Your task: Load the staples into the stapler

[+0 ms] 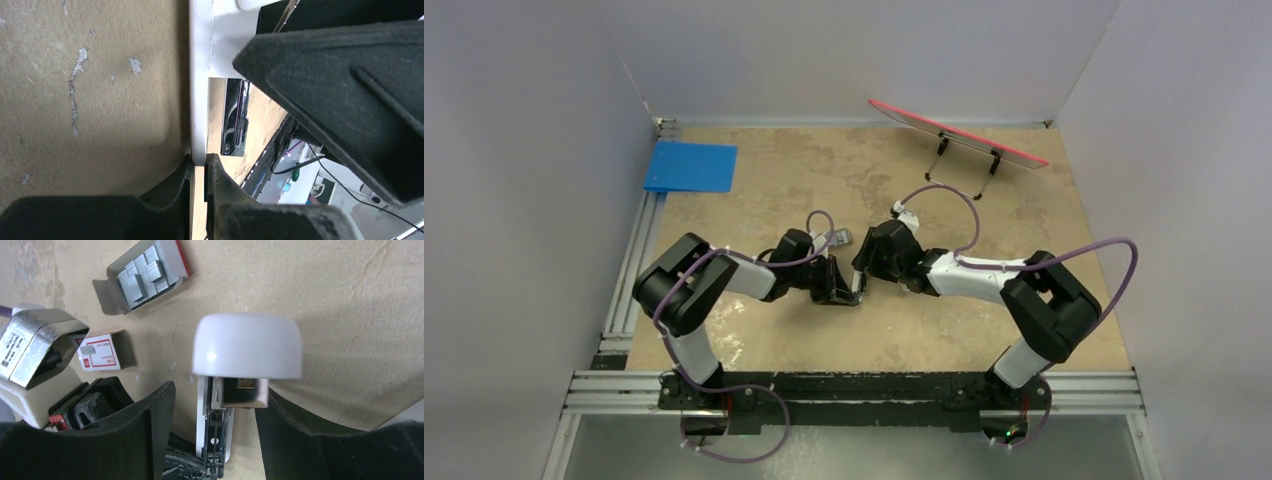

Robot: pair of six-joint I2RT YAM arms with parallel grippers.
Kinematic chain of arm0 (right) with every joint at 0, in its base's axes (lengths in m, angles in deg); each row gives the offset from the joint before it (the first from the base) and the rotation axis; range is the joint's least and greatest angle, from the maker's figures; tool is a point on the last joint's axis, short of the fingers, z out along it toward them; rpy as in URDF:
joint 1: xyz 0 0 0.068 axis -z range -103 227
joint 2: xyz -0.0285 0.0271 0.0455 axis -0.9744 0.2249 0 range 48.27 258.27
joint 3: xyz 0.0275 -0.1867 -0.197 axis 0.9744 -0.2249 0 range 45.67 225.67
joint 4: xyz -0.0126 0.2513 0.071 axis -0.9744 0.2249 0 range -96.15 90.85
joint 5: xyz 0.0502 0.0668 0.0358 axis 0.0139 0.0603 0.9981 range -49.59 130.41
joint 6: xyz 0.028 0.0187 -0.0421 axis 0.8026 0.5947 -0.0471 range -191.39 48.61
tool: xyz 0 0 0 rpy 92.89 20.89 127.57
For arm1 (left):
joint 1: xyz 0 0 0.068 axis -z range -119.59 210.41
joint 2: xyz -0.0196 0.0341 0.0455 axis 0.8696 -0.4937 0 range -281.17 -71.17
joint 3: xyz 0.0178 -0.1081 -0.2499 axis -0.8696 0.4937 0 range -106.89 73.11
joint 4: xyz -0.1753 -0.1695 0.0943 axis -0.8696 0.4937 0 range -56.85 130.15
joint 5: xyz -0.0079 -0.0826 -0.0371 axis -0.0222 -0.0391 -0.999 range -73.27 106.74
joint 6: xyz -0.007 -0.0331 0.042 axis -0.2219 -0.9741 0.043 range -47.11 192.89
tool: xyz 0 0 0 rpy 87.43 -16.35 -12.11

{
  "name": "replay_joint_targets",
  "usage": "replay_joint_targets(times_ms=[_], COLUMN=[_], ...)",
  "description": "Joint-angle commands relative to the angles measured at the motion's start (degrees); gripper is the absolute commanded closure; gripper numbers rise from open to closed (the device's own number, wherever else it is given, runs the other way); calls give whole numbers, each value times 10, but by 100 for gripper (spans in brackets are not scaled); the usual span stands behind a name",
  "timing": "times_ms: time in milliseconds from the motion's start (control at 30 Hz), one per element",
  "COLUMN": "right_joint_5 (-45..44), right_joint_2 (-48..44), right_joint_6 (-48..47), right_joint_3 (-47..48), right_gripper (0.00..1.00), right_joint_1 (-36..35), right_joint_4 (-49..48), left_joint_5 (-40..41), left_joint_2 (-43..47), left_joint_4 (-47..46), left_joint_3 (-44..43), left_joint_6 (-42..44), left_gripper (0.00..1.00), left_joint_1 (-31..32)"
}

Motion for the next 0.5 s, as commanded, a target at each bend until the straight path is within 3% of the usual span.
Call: replay_joint_targets(times_ms=[0,400,467], right_joint_5=[-48,-64,-76], right_joint_2=[-3,34,36], right_joint_6=[31,24,23], right_joint_3=[6,34,40], right_gripper=[40,70,73], right_joint_1=[-2,-15,-17], right_joint_4=[-1,26,36], left_joint_5=[28,23,23], left_joint_2=[-18,-21,-18], left_joint_4=[-7,-13,-11], left_joint_3=[-4,-2,-3], left_joint_6=[1,0,1], left_gripper=[100,100,94], left_joint_1=[5,5,5])
